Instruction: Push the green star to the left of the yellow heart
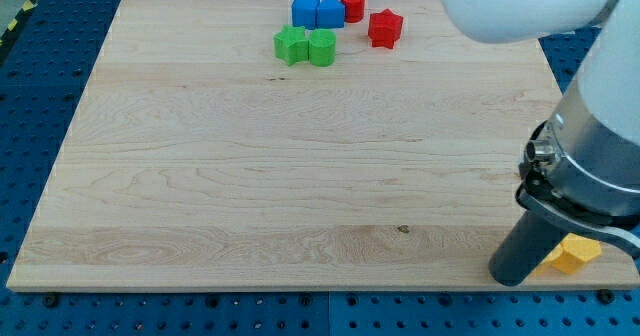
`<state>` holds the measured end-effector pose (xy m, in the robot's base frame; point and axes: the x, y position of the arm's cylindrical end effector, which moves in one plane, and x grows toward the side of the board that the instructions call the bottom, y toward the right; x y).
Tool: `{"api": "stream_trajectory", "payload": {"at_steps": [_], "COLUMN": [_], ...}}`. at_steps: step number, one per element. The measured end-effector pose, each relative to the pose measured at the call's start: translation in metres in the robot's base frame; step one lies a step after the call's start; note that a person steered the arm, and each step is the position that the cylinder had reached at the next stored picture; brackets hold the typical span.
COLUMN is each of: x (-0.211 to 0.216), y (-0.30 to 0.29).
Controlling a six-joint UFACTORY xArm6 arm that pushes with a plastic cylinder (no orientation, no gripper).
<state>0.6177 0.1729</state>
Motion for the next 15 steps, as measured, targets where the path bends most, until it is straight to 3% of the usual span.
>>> {"api": "stream_trajectory", "payload": {"at_steps": [2, 3, 4, 7, 8, 12, 15], "x": [-0.009, -0.04, -0.089, -0.297, -0.34, -0.335, -0.226], "y": [-0.011, -0.075, -0.135, -0.294, -0.301, -0.202, -0.086]}}
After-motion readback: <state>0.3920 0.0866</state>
